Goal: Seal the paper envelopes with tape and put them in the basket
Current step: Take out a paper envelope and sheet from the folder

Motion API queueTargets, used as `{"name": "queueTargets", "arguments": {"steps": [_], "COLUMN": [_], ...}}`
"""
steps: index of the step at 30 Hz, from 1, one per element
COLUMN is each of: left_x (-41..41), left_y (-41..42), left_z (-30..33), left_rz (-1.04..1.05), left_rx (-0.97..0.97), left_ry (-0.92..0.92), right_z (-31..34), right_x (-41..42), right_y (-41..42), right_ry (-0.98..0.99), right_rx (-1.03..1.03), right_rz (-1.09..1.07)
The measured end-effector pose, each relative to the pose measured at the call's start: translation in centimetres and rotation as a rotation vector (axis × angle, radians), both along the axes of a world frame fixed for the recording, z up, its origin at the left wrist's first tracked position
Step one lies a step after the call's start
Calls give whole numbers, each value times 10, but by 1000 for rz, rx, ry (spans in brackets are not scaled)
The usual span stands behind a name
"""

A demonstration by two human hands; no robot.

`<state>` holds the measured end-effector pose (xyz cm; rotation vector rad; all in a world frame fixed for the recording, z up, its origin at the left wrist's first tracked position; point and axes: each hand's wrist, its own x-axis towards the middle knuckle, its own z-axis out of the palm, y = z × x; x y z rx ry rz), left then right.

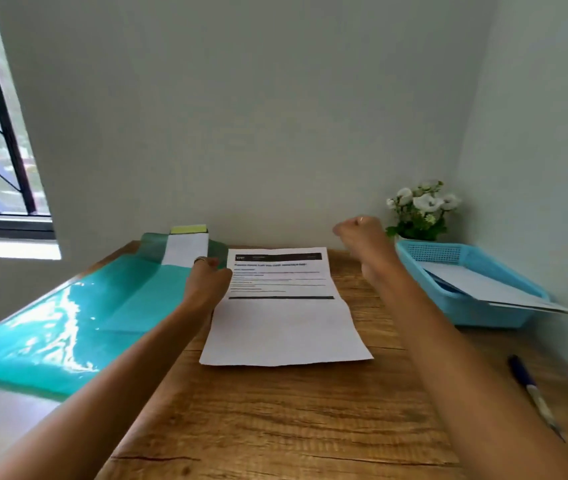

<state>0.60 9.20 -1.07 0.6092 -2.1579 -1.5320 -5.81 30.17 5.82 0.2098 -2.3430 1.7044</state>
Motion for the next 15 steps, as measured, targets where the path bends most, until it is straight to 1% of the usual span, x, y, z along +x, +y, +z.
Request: {"name": "queueTargets", "arguments": {"steps": [2,6,12,15], "left_x": [-5,-12,-22,-26], "left_y": [-4,-2,9,11], "left_z": [-1,4,5,5], "left_rz": [-19,-56,-83,-84], "left_rx": [56,118,103,81], "left_ry": [-48,-91,-49,-44], "right_z": [-25,-59,-80,-82], "right_x": [-9,-24,-44,-50], "right_y": [-7,-5,8,12], "right_ry": [-77,-115,-5,37], "right_rx": [10,4,203,233], "right_rz": [-8,4,9,44]}}
